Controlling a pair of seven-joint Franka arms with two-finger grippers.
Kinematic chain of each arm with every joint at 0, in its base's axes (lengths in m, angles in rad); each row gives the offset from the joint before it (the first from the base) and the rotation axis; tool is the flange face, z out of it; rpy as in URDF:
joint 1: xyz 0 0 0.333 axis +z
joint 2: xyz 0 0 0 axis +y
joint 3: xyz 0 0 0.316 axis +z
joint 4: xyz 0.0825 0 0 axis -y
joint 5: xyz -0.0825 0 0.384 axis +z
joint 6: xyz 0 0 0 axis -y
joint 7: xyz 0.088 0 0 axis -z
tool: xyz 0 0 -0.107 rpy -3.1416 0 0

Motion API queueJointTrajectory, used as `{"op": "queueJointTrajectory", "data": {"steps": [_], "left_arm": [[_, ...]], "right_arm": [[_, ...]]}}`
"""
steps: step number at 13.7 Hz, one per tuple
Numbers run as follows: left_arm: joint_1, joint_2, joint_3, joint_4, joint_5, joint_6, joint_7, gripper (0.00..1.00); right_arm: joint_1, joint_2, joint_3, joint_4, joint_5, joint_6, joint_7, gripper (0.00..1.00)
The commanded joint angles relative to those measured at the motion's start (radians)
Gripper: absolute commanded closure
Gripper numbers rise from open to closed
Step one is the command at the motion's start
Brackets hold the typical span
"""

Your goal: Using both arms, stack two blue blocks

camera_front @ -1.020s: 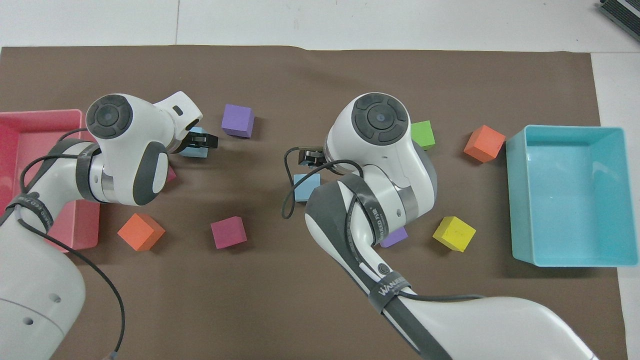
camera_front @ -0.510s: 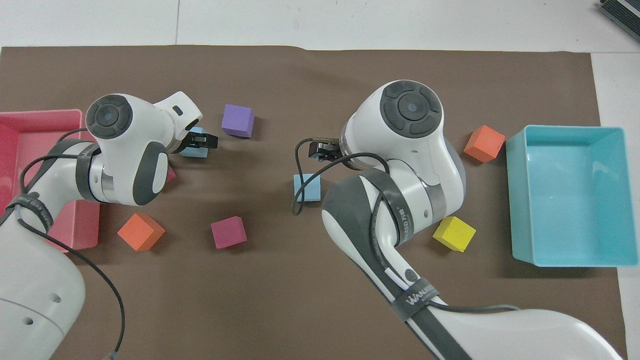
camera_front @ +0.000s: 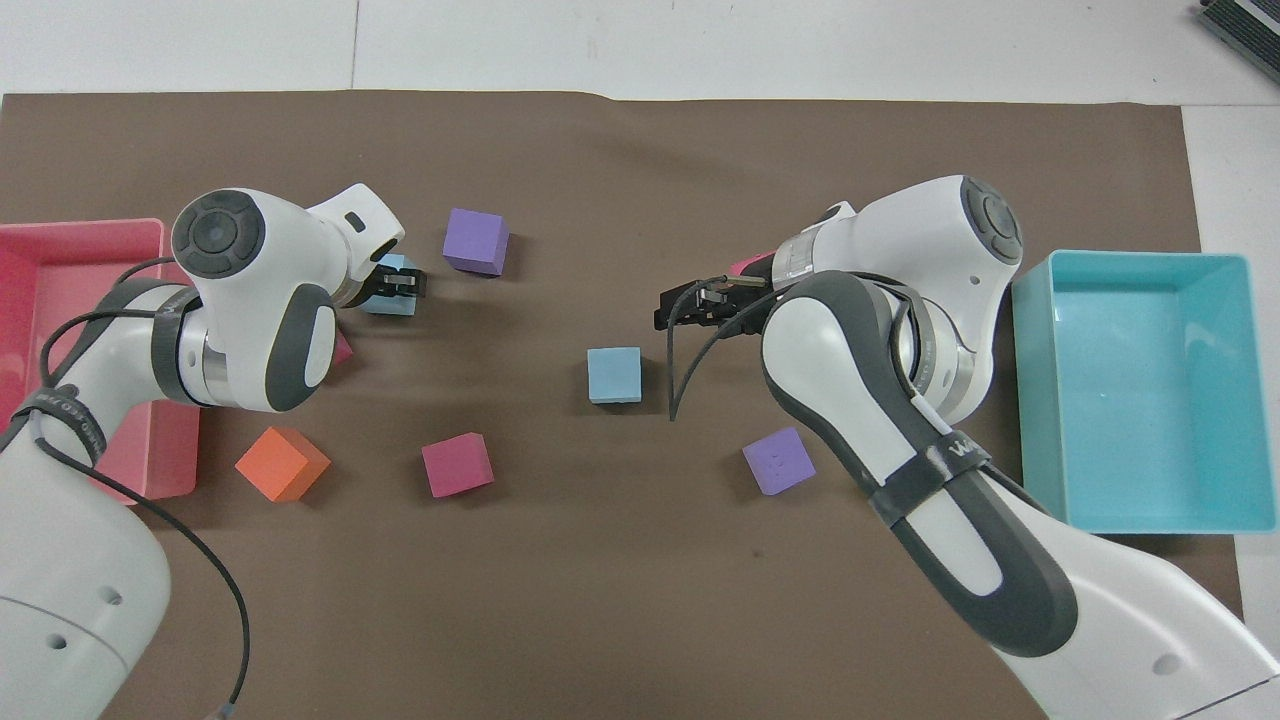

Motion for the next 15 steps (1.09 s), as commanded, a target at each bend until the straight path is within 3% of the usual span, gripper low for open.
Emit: {"op": "queueJointTrajectory", "data": {"steps": [1, 2, 3, 7, 9, 11, 12, 15], "left_arm": [[-0.003, -0.009, 0.007, -0.024, -0.006, 0.023, -0.005, 0.45], [-0.003, -0.009, 0.007, -0.024, -0.006, 0.023, -0.004, 0.47], [-0.003, -0.009, 0.007, -0.024, -0.006, 0.023, -0.004, 0.49], [-0.003, -0.009, 0.007, -0.024, -0.007, 0.024, -0.004, 0.54], [-0.003, -0.009, 0.007, -0.024, -0.006, 0.024, -0.004, 0.62], [-0.003, -0.009, 0.009, -0.024, -0.006, 0.029, -0.002, 0.77], [-0.001, -0.009, 0.009, -0.022, -0.006, 0.026, -0.004, 0.99], [-0.001, -0.009, 0.007, -0.022, -0.006, 0.026, -0.005, 1.0]], "right_arm": [[-0.021, 0.0, 0.009, -0.04, 0.101, 0.023, -0.09, 0.74], [-0.021, 0.009, 0.009, -0.048, 0.132, 0.023, -0.111, 0.92], [-0.019, 0.012, 0.009, -0.057, 0.154, 0.031, -0.119, 1.0], [-0.038, 0.015, 0.009, -0.113, 0.19, 0.049, -0.2, 1.0], [-0.039, 0.014, 0.009, -0.131, 0.229, 0.051, -0.228, 1.0], [-0.064, 0.041, 0.011, -0.131, 0.278, 0.04, -0.253, 1.0], [-0.058, 0.05, 0.009, -0.14, 0.328, 0.045, -0.3, 1.0], [-0.059, 0.06, 0.009, -0.154, 0.402, 0.049, -0.362, 1.0]]}}
